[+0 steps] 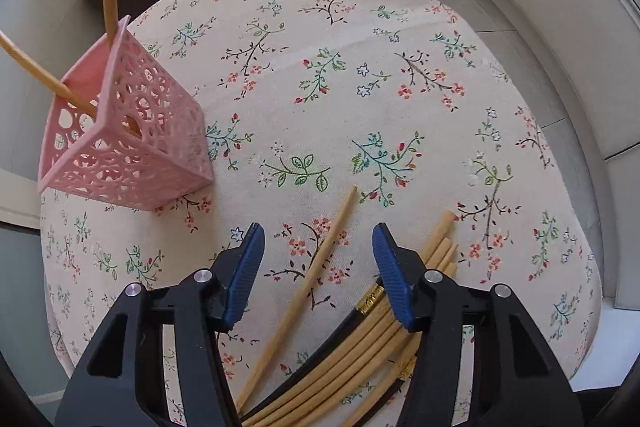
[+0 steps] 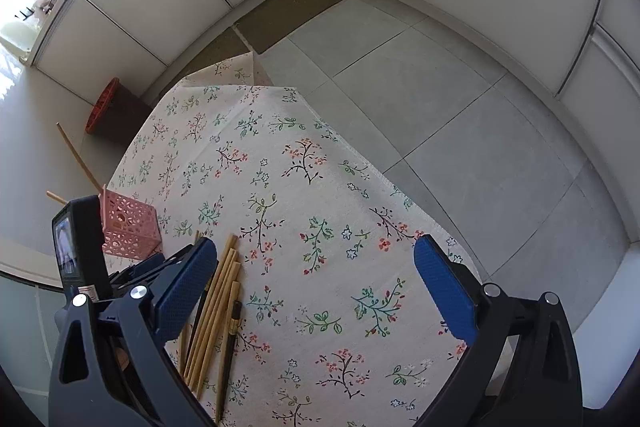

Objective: Organize utensils
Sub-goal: 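Grasp another wooden chopstick with the left gripper while the right gripper grasps one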

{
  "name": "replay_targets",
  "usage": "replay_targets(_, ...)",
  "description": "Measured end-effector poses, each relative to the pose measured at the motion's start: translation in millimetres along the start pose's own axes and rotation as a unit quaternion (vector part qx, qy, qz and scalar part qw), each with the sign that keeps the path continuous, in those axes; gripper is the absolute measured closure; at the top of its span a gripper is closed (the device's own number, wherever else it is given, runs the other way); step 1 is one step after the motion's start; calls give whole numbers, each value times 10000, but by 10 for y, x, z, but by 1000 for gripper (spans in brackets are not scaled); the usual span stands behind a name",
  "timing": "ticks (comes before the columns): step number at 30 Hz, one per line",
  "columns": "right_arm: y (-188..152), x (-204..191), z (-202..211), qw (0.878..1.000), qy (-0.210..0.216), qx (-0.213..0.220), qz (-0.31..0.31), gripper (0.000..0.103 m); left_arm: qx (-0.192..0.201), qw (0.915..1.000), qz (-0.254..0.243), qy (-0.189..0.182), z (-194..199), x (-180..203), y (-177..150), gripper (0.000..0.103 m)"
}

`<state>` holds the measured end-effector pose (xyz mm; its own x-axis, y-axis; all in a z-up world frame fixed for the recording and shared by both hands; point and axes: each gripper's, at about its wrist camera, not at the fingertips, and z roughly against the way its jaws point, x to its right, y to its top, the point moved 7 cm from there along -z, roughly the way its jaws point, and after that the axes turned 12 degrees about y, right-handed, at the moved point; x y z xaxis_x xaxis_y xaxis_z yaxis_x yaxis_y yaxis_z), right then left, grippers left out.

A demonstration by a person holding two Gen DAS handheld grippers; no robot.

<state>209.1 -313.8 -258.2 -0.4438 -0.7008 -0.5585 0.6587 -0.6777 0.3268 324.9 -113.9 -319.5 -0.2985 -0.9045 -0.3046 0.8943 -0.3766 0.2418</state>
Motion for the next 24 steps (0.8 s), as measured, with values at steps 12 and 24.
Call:
replay_targets(12,-239,-202,-695,9940,172,-1006,-386,7,467,9986,122,-209,-4,-260,-106,97)
replay_targets(24,-217,-869,-1557,9902,34,-1349,368,44,1665,9806,831,-622,1304,-1140,-616,99)
